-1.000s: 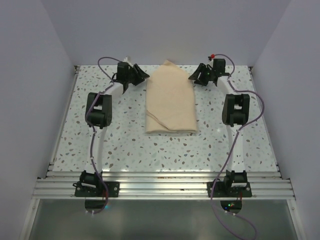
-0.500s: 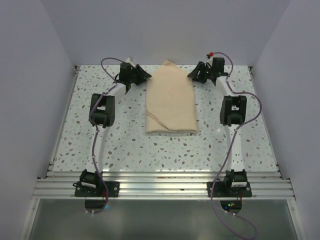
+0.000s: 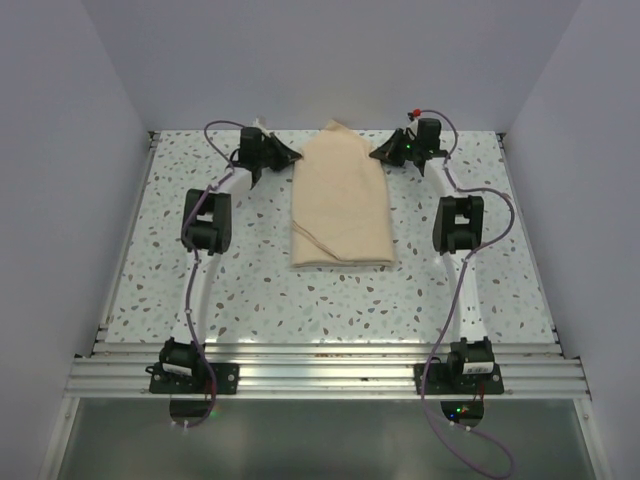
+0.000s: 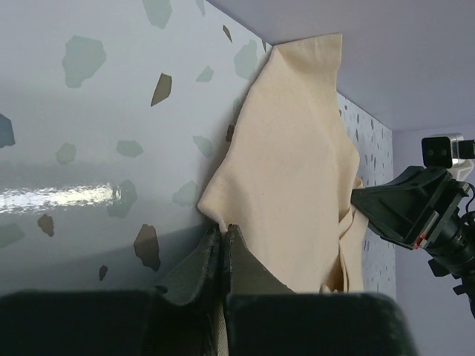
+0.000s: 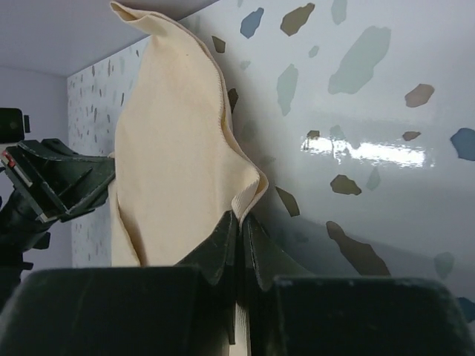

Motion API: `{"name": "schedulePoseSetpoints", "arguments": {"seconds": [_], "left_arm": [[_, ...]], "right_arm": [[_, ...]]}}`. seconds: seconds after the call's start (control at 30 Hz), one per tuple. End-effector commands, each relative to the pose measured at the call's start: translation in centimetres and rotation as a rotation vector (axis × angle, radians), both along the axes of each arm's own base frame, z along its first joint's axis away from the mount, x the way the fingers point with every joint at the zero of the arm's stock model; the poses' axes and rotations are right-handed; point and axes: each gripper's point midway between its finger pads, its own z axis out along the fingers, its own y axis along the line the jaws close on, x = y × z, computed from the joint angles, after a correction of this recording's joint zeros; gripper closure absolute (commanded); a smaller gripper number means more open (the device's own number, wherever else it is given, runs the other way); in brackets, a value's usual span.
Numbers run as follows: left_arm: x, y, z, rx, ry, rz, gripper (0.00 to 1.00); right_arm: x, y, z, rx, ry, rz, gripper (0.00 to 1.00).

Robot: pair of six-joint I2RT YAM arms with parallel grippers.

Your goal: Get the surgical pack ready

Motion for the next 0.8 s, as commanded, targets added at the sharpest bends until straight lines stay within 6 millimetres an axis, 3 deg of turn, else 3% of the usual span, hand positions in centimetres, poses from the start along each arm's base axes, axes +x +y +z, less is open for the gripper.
{"name": "schedulePoseSetpoints", "arguments": {"seconds": [0.0, 0.03, 0.07, 0.1, 0.17, 0.2, 0.27, 0.3, 0.4, 0.43, 0.5, 0.53, 0.6, 0.63, 0.67, 0.73, 0.77], "left_arm": [[0.0, 0.0, 6.7, -0.022, -0.081, -0.026, 1.00], [-0.4, -0.1, 7.1, -0.015, -0.074, -0.037, 1.00], [-0.7, 0.0, 7.7, -0.005, -0.078, -0.043, 1.00], [-1.4, 0.2, 7.2, 0.020, -0.063, -0.052, 1.00], [-2.6, 0.2, 9.0, 0.036, -0.066, -0.072, 1.00], [-3.5, 0.2, 9.5, 0.051, -0.066, -0.086, 1.00], [-5.3, 0.3, 8.5, 0.083, -0.016, -0.117, 1.00], [-6.0, 0.3, 10.3, 0.091, -0.037, -0.128, 1.00], [-8.0, 0.8, 10.1, 0.140, -0.007, -0.157, 1.00], [-8.8, 0.9, 11.7, 0.146, -0.024, -0.162, 1.00], [-10.4, 1.0, 12.4, 0.152, -0.023, -0.184, 1.00], [-11.2, 1.1, 12.3, 0.158, -0.009, -0.195, 1.00], [-13.2, 1.2, 12.6, 0.158, 0.013, -0.210, 1.00], [-14.0, 1.1, 12.8, 0.154, 0.020, -0.219, 1.00], [-15.0, 0.8, 13.0, 0.153, 0.026, -0.235, 1.00], [-17.0, 0.9, 13.6, 0.180, 0.020, -0.251, 1.00], [-17.8, 0.7, 13.6, 0.191, 0.022, -0.260, 1.00]], "right_arm": [[-0.4, 3.3, 7.1, 0.110, -0.067, 0.056, 1.00], [-0.9, 3.2, 6.9, 0.108, -0.041, 0.048, 1.00], [-1.0, 3.0, 8.0, 0.105, -0.047, 0.043, 1.00], [-1.3, 2.8, 10.4, 0.101, -0.073, 0.042, 1.00], [-2.1, 2.4, 11.2, 0.102, -0.030, 0.029, 1.00], [-2.6, 2.3, 13.4, 0.121, -0.038, 0.027, 1.00], [-3.7, 2.2, 13.8, 0.134, 0.001, 0.030, 1.00], [-4.5, 2.1, 15.4, 0.136, 0.012, 0.031, 1.00], [-6.2, 1.9, 15.8, 0.118, 0.041, 0.044, 1.00], [-7.4, 1.9, 16.4, 0.117, 0.063, 0.053, 1.00], [-8.7, 1.9, 16.4, 0.107, 0.097, 0.069, 1.00], [-9.7, 1.8, 17.4, 0.101, 0.100, 0.072, 1.00], [-11.4, 1.5, 17.5, 0.075, 0.125, 0.077, 1.00], [-12.4, 1.2, 16.3, 0.064, 0.165, 0.070, 1.00], [-13.3, 1.1, 17.8, 0.054, 0.147, 0.066, 1.00], [-15.1, 0.8, 16.5, 0.043, 0.201, 0.068, 1.00], [-15.7, 0.6, 17.4, 0.032, 0.188, 0.057, 1.00]]}}
